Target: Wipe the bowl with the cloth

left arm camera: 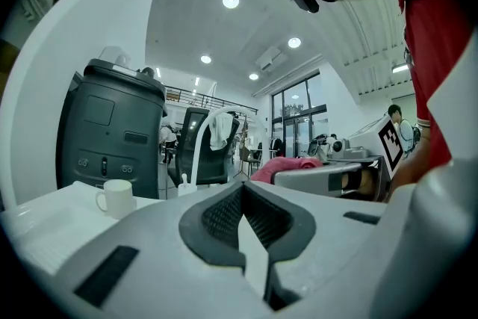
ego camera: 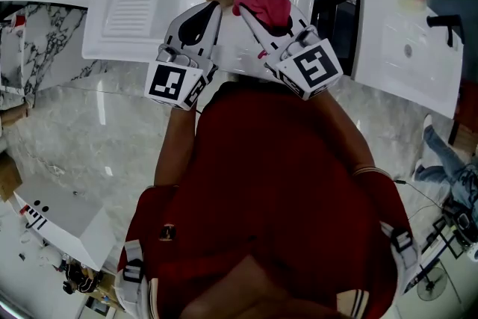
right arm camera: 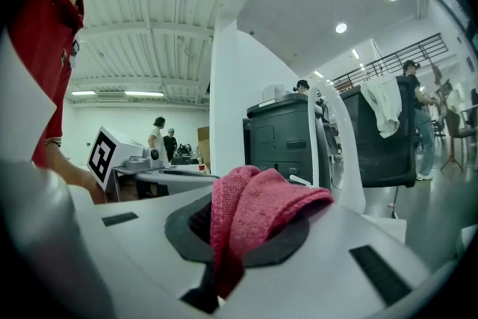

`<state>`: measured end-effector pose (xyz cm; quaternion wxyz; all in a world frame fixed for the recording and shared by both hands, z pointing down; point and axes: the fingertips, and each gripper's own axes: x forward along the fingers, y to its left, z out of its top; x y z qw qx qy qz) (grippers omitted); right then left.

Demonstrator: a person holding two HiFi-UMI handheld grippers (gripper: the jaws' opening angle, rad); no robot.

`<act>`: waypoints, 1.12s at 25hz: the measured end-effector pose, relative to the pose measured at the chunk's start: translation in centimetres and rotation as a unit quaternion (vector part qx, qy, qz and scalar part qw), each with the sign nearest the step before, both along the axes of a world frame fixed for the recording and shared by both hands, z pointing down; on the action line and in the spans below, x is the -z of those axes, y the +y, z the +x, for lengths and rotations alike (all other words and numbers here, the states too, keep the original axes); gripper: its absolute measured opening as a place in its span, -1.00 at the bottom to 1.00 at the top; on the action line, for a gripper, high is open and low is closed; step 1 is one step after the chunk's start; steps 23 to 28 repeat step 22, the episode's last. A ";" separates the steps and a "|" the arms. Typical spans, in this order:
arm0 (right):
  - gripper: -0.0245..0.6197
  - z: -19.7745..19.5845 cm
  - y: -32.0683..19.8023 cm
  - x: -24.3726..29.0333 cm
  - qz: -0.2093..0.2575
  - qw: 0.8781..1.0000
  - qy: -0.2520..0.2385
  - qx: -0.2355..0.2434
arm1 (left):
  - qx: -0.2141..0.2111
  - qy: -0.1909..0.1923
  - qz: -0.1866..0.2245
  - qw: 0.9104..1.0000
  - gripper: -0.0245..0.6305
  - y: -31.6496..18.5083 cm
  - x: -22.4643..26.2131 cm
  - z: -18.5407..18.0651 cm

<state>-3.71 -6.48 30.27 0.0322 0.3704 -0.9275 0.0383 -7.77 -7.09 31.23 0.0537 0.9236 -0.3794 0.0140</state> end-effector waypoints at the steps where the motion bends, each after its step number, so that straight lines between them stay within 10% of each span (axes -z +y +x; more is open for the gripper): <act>1: -0.84 0.0 0.0 0.0 0.001 1.000 0.000 0.000 | 0.001 0.001 0.001 1.000 -0.91 0.0 0.1 0.0; 28: -0.84 -0.5 -0.5 -0.8 -0.003 1.000 0.008 0.001 | 0.004 0.007 0.001 1.000 -0.91 -0.2 -0.2 -1.0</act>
